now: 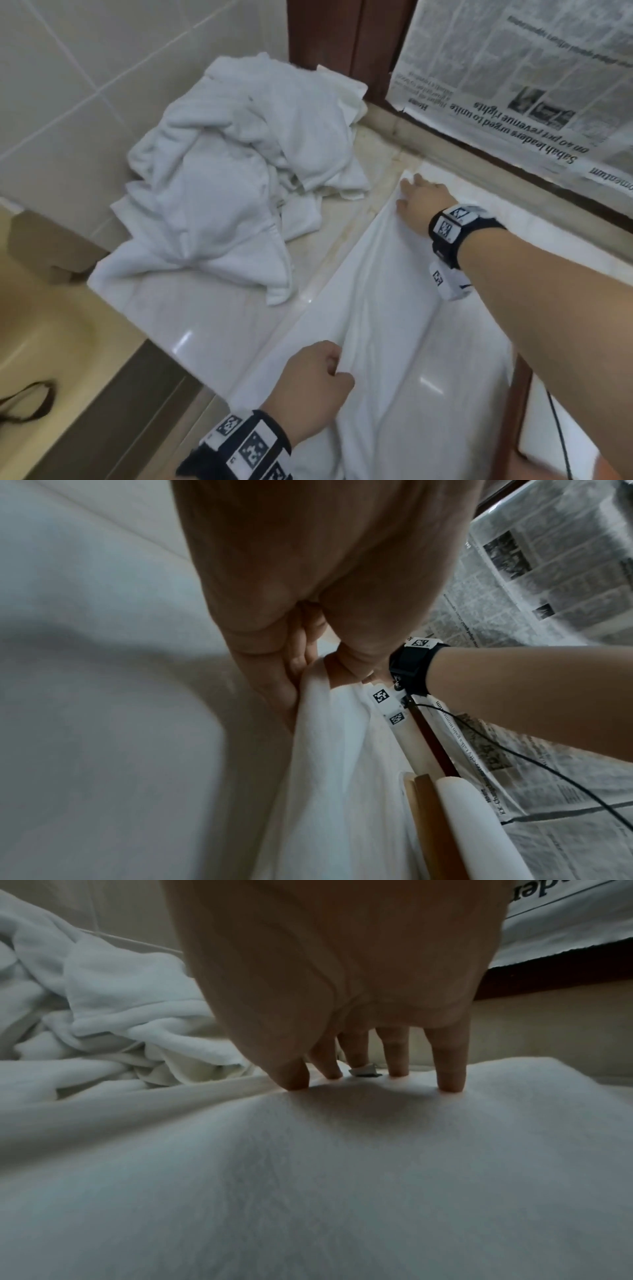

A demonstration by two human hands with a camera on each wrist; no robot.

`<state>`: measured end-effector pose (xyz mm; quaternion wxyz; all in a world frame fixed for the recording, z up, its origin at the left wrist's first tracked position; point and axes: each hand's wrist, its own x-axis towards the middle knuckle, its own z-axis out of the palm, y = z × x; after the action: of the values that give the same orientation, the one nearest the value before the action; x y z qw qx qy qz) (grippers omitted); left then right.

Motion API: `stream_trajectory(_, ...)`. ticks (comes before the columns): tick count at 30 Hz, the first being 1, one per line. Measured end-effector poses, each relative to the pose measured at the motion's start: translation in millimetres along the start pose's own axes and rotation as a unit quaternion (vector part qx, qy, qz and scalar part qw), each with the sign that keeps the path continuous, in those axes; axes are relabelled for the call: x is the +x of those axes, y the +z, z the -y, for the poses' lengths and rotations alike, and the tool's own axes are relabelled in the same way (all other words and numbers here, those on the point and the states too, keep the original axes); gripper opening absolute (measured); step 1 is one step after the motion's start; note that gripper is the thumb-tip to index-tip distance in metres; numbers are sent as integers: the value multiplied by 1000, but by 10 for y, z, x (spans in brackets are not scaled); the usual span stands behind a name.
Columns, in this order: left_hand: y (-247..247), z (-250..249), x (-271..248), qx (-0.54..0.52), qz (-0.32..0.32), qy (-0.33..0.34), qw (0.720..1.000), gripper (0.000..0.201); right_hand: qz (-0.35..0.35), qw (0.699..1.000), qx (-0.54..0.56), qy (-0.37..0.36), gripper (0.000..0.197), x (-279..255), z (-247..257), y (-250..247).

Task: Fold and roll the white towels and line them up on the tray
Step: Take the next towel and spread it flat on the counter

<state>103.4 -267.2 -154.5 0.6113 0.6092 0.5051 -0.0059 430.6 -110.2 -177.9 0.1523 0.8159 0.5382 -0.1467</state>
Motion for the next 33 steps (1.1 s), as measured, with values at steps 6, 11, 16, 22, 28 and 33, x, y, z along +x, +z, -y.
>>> stream_trajectory(6, -148, 14, -693, 14, -40, 24, 999, 12, -19, 999, -38, -17, 49, -32, 16, -47)
stream_trajectory(11, -509, 48, -1283, 20, -44, -13, 999, 43, 3, 991, -124, -47, 42, -117, 36, -92)
stream_trajectory(16, -933, 624, -1408, 8, -59, -98, 993, 41, 0, 990, -133, -50, 45, -96, 42, -50)
stream_trajectory(22, -968, 1869, -1056, 96, -121, -242, 958, 33, -37, 997, 68, -6, 53, -175, 46, -18)
stream_trajectory(28, -320, 985, -849, 234, -309, 186, 903, 41, -54, 974, 219, 15, 85, -988, 380, -149)
stream_trajectory(33, 68, 684, -73, 385, -200, 225, 872, 53, 145, 983, 110, -10, 125, -1391, 663, 212)
